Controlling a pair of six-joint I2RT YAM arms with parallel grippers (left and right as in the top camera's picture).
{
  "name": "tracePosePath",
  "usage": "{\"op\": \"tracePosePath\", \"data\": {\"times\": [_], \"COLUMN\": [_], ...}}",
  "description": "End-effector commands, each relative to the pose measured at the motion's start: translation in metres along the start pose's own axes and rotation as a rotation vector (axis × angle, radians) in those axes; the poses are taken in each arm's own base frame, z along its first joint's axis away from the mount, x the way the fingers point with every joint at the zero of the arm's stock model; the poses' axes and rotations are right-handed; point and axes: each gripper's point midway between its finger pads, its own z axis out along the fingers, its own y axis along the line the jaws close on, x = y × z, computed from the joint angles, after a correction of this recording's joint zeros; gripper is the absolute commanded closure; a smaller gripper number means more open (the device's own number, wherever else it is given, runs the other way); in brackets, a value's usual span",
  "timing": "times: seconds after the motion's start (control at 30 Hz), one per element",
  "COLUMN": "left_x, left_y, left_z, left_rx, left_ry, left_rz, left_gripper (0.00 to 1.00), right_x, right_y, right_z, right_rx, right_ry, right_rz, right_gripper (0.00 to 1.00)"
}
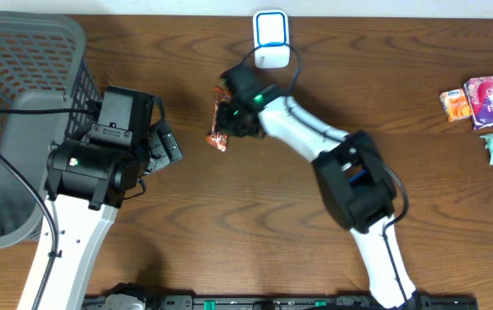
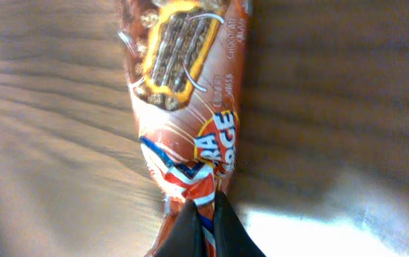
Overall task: Scan the item barcode
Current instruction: 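Lift the candy bar toward the white scanner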
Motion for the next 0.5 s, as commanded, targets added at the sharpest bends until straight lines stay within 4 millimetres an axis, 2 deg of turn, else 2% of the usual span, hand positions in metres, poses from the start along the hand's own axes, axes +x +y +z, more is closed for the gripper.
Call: {"op": "tracePosePath", "data": {"times": [0.0, 0.07, 0.2, 0.33, 0.47], "left_x": [-0.003, -0.003, -0.003, -0.003, -0.003], "left_y": [0.001, 0.001, 0.001, 0.001, 0.001], "left_z": [-0.002, -0.002, -0.002, -0.002, -0.002], "left_rx": [-0.002, -0.002, -0.002, -0.002, -0.002], "left_ry": [-0.009, -0.009, -0.009, -0.009, -0.009], "left_rz": [-0.006, -0.006, -0.006, -0.006, -0.006], "left_gripper": [0.02, 0.02, 0.02, 0.02, 0.02], "right_x": [0.014, 0.009, 0.001, -0.007, -0.01], "right_y": [0.032, 0.044, 0.04, 0.033, 0.031], "right_z": [-0.031, -0.056, -0.088, -0.105, -0.109], "right_rx": [-0.437, -0.597, -0.723, -0.772, -0.785], "right_ry": [0.272, 0.334, 0.431, 0.475, 0.48], "right_rz": [-0.001, 0.004, 0.112, 0.182, 0.193], "right_gripper": [0.99, 0.99, 0.99, 0.99, 0.99]}}
